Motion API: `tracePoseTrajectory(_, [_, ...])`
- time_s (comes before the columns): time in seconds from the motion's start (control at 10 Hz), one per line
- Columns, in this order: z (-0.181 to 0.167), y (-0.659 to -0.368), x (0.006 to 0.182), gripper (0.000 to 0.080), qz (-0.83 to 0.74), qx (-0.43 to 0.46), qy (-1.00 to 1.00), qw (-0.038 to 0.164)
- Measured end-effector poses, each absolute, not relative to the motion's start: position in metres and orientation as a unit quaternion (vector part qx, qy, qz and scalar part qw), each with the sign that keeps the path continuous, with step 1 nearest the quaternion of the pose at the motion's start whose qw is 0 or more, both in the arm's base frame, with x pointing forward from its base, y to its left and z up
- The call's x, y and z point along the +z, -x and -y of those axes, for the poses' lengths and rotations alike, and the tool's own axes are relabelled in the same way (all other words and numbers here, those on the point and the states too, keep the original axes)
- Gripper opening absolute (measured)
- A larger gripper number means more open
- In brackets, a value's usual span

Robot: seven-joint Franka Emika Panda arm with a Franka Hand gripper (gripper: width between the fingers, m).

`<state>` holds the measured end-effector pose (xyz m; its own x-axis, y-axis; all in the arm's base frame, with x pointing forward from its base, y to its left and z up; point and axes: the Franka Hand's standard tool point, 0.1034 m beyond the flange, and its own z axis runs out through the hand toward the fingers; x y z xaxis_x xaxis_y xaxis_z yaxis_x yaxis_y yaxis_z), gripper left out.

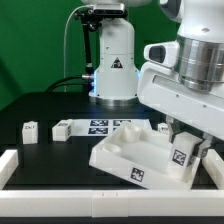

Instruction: Assemble one leg

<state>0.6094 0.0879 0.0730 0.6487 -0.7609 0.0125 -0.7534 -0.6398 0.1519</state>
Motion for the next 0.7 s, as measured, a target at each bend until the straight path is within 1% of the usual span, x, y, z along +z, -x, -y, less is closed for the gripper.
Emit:
tracePoseTrajectory(0.1, [-0.0802,-0.6043,0.0731,0.0305,0.464,-0.023,-0.880,0.094])
tracePoseTrajectory(0.2, [-0.0775,-0.6022,0.0732,0.0305,0.477,-0.024,-0.873,0.101])
tracePoseTrajectory(0.3, [-0.0756,-0.6013,0.0731,0.0363,0.492,-0.025,-0.864,0.103])
tracePoseTrajectory(0.4, [-0.0762,-0.6015,0.0731,0.0504,0.490,-0.024,-0.865,0.102])
tracePoseTrajectory(0.5, [-0.0761,-0.6015,0.0730,0.0504,0.490,-0.024,-0.865,0.102])
tracePoseTrajectory(0.6, [-0.0761,-0.6015,0.0730,0.0618,0.490,-0.024,-0.865,0.102])
tracePoseTrajectory(0.7, [-0.0761,-0.6015,0.0730,0.0618,0.490,-0.024,-0.865,0.102])
